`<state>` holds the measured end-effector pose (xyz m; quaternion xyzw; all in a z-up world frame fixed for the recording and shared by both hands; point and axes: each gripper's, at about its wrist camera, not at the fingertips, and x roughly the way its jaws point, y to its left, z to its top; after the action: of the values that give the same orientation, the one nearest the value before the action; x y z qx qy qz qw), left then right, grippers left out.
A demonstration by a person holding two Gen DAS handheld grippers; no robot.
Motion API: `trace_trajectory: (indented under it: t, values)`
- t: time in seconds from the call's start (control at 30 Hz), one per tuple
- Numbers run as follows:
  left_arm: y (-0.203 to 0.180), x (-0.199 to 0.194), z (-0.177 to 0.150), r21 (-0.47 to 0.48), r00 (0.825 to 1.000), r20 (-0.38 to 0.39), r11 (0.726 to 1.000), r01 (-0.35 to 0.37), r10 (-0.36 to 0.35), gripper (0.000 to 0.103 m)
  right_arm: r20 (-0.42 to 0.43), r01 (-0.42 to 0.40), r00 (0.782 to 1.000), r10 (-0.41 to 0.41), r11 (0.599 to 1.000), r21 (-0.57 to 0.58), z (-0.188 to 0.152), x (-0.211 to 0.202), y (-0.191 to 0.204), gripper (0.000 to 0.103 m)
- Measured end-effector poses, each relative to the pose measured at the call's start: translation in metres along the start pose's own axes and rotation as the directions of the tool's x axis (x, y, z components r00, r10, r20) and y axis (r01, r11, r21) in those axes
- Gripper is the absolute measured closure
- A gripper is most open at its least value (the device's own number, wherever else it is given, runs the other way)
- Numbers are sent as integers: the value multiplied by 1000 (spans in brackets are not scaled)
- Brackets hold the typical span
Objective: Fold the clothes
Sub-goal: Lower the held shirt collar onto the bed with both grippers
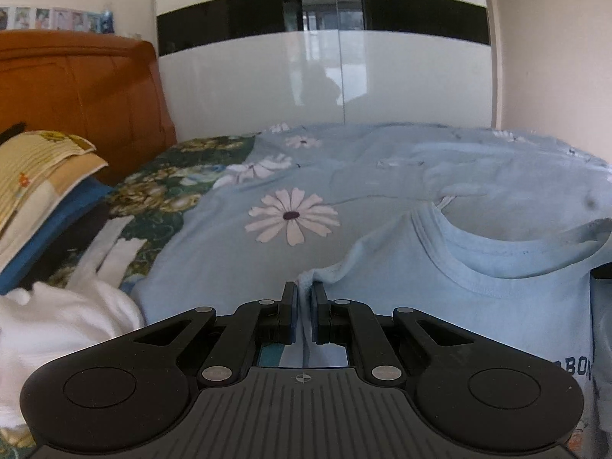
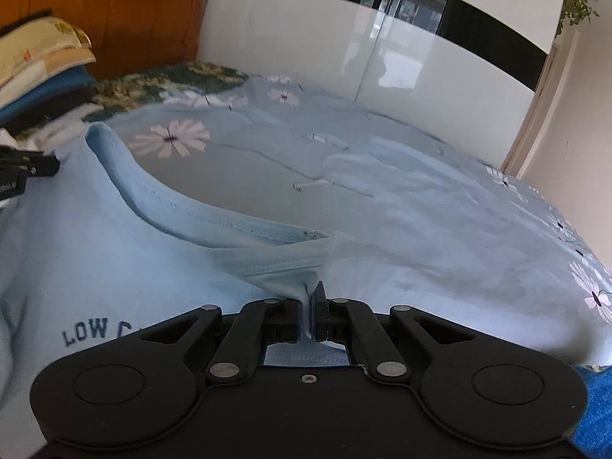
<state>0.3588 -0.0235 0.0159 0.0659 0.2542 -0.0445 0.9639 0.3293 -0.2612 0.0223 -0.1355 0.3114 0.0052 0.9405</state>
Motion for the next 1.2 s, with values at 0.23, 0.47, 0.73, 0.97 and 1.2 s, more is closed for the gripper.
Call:
trace_trajectory:
  t: [0.23,0.47,0.73,0.97,1.2]
  values:
    - [-11,42,-10,24,998,-58,1000,-18,19,97,-71,18,997,-18,1000,0,-7,46,4,99]
    - [-15,68,-27,32,993,-114,999,-20,23,97,-125,16,992,-15,1000,5,-19,74,9,99]
    - [-17,84,-36,52,987,-159,998,-19,27,96,-188,18,982,-16,1000,7,-29,98,14,98]
    - [-19,90,-39,53,982,-187,998,-23,33,95,-202,30,979,-33,999,-17,-32,101,18,97]
    - [-20,88,-38,57,977,-209,998,-26,37,92,-206,46,977,-52,998,-34,-31,96,19,93]
